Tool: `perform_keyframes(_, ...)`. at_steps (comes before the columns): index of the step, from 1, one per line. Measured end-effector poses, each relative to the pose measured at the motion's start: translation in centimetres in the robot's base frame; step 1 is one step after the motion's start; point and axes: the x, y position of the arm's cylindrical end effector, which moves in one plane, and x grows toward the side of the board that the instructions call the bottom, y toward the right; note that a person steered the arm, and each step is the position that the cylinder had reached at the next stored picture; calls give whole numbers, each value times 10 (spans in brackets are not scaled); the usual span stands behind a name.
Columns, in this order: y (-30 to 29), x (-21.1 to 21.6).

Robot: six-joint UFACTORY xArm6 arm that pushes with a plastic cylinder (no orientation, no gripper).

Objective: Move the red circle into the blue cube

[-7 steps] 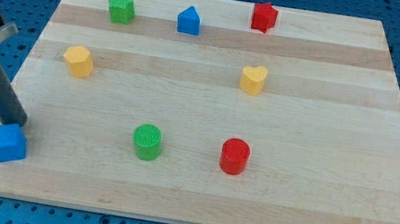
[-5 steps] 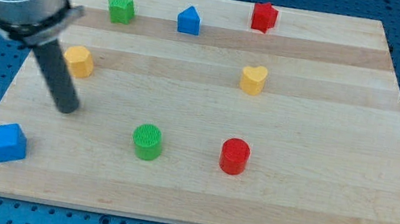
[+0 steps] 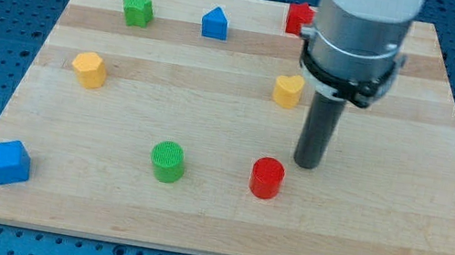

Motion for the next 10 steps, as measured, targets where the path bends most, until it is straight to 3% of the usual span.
perform_keyframes(2,-26,30)
perform_keyframes(10,-135,61)
